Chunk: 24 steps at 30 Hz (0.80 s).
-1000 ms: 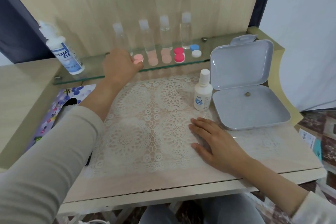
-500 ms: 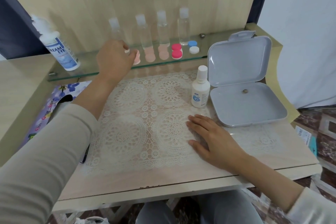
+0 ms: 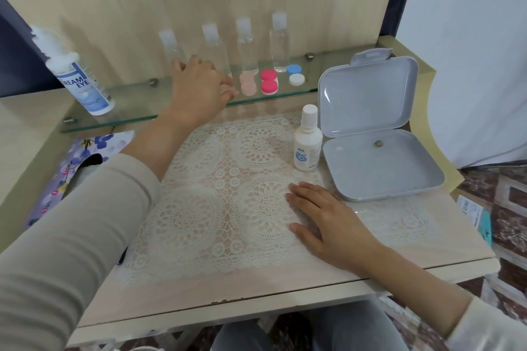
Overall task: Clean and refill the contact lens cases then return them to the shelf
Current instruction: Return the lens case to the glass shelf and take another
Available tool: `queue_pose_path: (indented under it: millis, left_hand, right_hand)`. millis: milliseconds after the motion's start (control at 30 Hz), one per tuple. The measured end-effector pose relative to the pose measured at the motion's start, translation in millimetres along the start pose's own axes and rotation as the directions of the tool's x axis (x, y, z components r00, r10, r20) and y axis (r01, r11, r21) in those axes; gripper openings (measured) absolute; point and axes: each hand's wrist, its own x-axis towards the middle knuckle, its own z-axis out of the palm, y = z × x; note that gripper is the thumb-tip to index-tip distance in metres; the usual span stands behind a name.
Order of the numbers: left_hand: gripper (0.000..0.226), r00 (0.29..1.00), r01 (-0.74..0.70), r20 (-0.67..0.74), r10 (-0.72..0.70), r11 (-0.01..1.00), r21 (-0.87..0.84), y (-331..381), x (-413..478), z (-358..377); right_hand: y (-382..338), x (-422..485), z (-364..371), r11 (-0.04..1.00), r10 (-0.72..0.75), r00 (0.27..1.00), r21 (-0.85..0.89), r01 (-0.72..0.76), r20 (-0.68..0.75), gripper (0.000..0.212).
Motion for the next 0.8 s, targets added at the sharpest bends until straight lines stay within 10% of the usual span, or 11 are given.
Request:
queue_pose_path:
  millis: [467,800]
  left_hand:
    - [0.030,0.998,-0.017,-0.054,0.013,0.997,-0.081,2,-24,-6]
    - [0.028,0.998,-0.017,0.042,0.049,0.826,-0.563,31,-130,-12]
  right_hand:
    - [-1,0,-2,1.000,0.021,0.999,0.006,-0.022,0.042,0.057]
    - [-6,-1,-6,1.000,0.026,0.999,0.007,-0.026,0.035,0.060]
